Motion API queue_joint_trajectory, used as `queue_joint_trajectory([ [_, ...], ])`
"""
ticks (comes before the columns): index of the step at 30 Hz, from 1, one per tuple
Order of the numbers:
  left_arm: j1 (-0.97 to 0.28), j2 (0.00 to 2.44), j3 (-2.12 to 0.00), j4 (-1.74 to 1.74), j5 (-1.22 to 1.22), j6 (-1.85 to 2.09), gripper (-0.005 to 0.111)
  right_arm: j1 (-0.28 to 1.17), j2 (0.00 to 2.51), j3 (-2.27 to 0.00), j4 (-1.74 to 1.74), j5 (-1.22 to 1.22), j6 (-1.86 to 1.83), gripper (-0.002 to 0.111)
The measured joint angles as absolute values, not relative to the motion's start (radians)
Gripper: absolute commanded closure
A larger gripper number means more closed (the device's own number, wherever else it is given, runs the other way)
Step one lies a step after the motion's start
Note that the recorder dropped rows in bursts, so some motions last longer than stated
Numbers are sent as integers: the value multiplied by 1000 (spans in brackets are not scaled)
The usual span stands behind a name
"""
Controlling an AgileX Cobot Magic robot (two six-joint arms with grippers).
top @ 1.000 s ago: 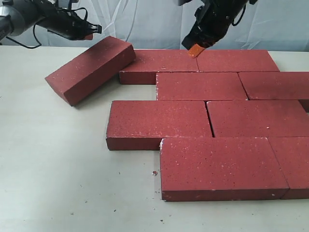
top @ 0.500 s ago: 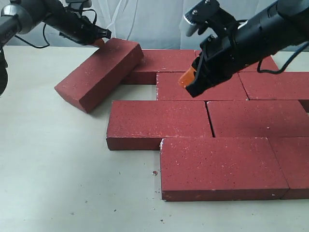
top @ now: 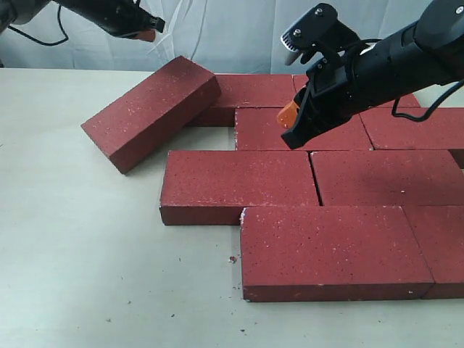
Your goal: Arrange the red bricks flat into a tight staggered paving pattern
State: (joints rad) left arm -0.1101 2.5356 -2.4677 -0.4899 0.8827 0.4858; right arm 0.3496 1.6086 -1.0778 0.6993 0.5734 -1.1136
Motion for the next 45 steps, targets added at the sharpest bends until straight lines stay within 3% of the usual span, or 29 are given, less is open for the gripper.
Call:
queue_joint_trajectory([
  [5, -119, 2560, -2468, -349, 715, 362, 107, 350, 1609, -1078, 701, 543, -1114, 109],
  [11, -144, 2618, -2468, -360, 700, 348, 107, 350, 1609, -1078, 701, 530, -1114, 109],
  [36, -202, 2637, -2630, -665, 1189, 687, 107, 350, 1609, -1078, 705, 523, -1114, 109],
  [45, -202, 2628, -2650, -707, 1217, 754, 107, 350, 1609, -1078, 705, 505, -1116, 109],
])
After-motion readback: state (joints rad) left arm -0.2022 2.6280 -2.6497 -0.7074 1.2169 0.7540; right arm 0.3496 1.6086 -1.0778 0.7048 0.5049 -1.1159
